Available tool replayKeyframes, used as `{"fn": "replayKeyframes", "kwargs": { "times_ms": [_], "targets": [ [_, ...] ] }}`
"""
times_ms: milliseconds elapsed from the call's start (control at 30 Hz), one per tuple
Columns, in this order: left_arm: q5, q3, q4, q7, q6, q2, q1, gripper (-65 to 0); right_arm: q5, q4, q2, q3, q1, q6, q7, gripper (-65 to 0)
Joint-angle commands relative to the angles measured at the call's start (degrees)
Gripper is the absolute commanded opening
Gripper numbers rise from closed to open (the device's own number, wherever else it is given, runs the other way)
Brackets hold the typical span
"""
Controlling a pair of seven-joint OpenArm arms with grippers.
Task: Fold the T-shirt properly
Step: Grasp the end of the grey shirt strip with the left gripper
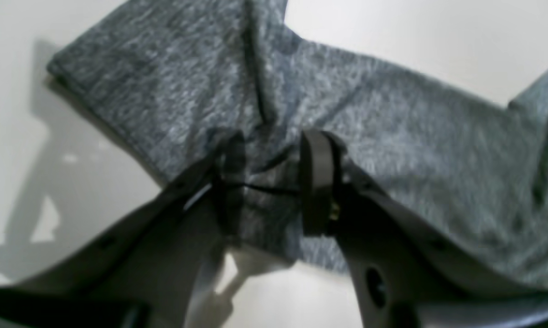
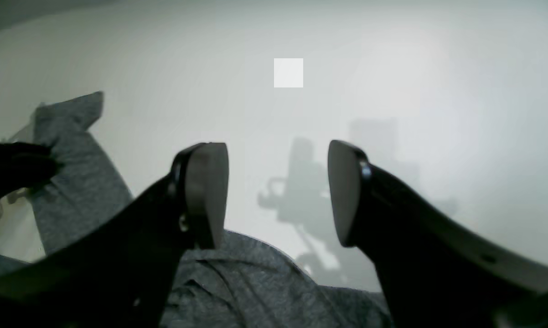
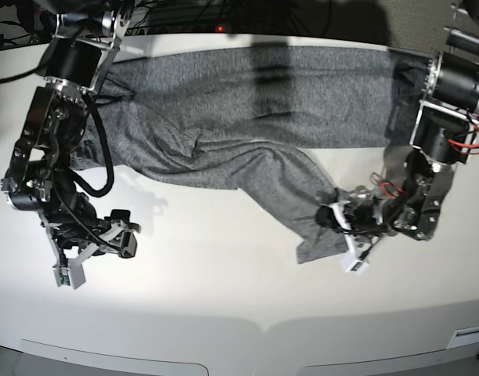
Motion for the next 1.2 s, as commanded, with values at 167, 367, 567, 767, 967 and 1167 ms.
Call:
{"fn": "replayKeyframes", "kwargs": {
  "times_ms": [167,367,567,767,967,1167],
  "targets": [
    [-7.06,0.13,-0.63,15.13,2.25,-6.47,3.87,-44.4,0.85,1.09,0.46,0.02,1.55,0.37,1.33,-30.1],
    [-8.72,0.13,-0.63,18.88,2.25,-9.94,9.9,-44.4,0.87,1.09,0.44,0.02,1.57,0.39,1.33,-30.1],
    [-7.63,0.11,-0.59,17.09,2.32,-14.05,14.1,-44.4,0.87,1.09,0.46,0.02,1.55,0.37,1.33,-30.1],
    [-7.39,0.04,-0.59,16.28,4.83,-18.21,14.36,-44.4,0.87,1.09,0.44,0.02,1.57,0.39,1.31,-30.1],
    [-7.61,-5.07,-0.59,16.28,6.88,-19.26,14.36,-44.4,0.87,1.09,0.44,0.02,1.57,0.37,1.36,-30.1],
    [-16.02,-11.26,-0.55,17.05,3.15,-17.0,14.38,-44.4,0.85,1.09,0.44,0.02,1.57,0.39,1.51,-30.1]
  ]
}}
